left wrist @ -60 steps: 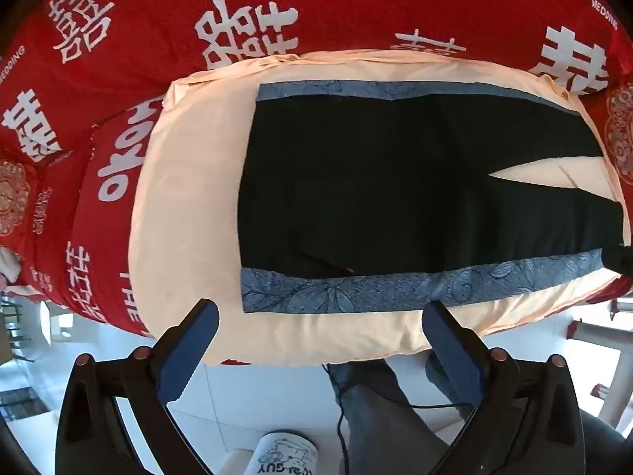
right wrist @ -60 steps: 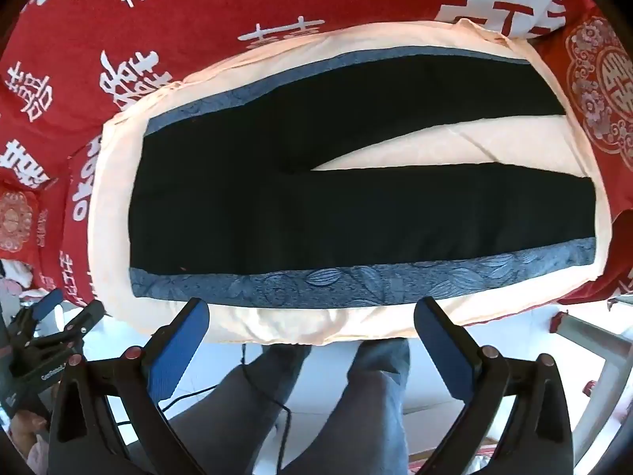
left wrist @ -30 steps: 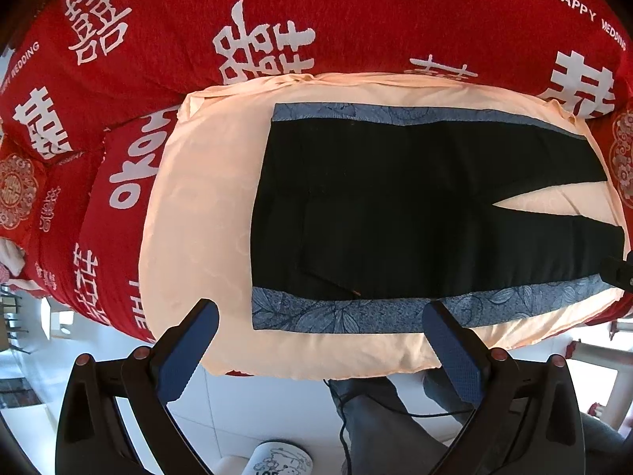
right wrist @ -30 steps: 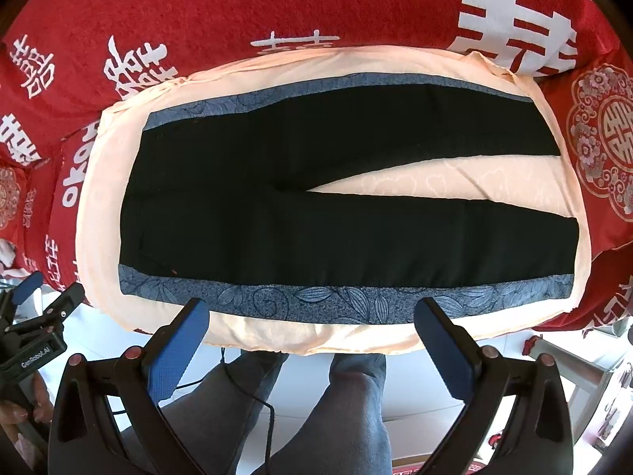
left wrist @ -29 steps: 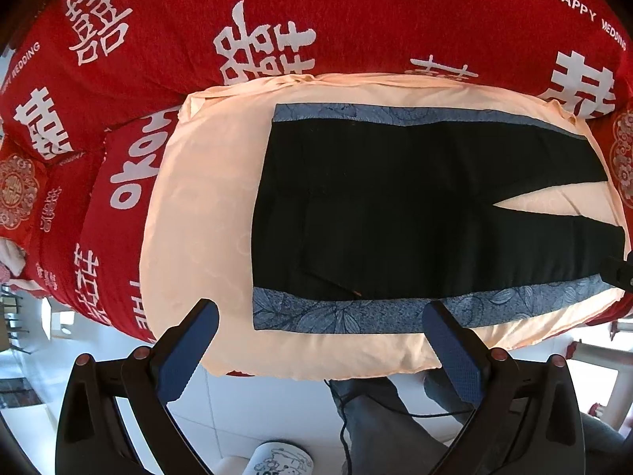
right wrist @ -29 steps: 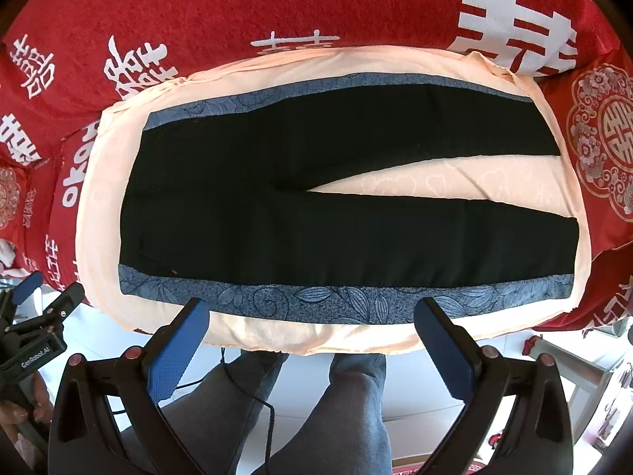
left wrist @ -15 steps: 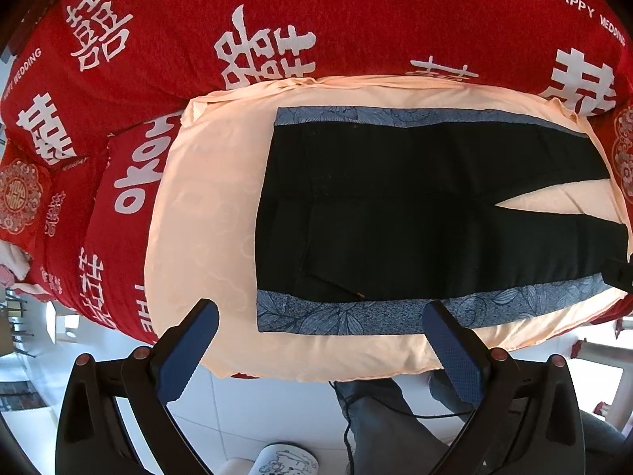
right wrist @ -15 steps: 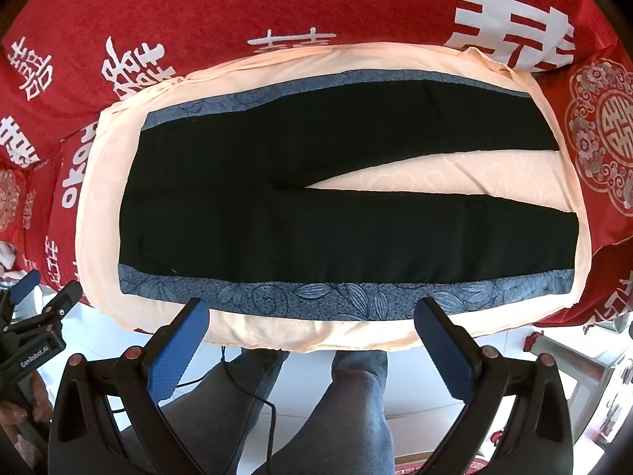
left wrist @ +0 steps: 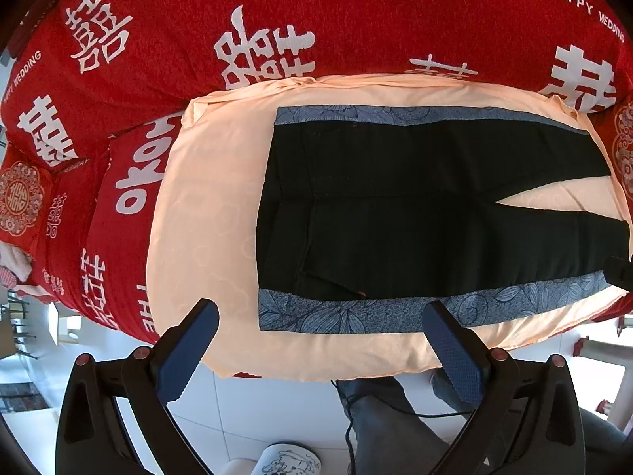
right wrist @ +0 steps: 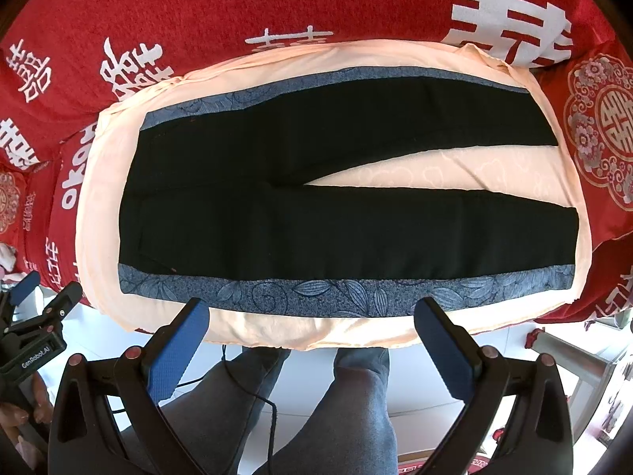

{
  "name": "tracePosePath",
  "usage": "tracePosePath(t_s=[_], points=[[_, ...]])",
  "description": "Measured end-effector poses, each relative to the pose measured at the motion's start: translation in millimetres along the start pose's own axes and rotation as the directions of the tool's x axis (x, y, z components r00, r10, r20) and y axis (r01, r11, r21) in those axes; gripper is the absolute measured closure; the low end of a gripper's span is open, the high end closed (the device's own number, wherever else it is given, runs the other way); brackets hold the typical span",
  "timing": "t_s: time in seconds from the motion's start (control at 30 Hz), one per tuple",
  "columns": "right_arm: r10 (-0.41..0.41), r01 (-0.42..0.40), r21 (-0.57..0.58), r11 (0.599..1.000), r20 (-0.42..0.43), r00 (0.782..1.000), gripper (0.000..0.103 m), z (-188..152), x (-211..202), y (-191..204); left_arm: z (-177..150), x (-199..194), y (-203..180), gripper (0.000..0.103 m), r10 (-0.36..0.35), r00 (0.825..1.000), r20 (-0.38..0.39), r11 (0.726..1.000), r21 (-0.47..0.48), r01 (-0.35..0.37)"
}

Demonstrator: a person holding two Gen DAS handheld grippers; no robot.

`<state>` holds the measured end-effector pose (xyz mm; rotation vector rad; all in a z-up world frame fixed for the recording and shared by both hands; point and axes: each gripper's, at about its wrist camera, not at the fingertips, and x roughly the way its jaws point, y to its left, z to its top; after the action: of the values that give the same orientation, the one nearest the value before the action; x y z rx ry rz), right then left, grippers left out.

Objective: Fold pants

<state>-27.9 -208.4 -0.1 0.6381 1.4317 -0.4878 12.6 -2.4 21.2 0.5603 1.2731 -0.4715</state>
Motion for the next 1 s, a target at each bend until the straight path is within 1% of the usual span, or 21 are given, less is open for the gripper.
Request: tracePosePath(t_s=[0.4,0.7,0.9,1.0], points=[[0.024,-0.023,0.014,1.000,-0.009,1.000,0.000,-1.9,2.3,-5.9,-4.4,-1.7,3.3,0.000,0.012,1.000,0.002,1.000,-0.003,-0.012],[0.064,-0.063,0.035,0.997,-0.025,0.998,0.000,-0.3,6.4,-19.8,-2.7,-5.5,-8.8,0.000,0.047,0.999,-0.005,0.999,-0.003,-0.047],[0.091,-0.091,0.018,0.996,-0.033,0.995,0.000,-0.8,6.9,-32.3,-5.6,-7.4,-19.9,0.000,0.057,0.998,-0.022,0.998,-0.033,-0.057],[0.110,-0.109,0.017,0.994,-0.045,0.993,0.000,-2.9,7.7,-44.1,-11.2,-10.2,-25.8,0.000,0.059,0.998,-0.037,0.995,-0.078,-0.062]])
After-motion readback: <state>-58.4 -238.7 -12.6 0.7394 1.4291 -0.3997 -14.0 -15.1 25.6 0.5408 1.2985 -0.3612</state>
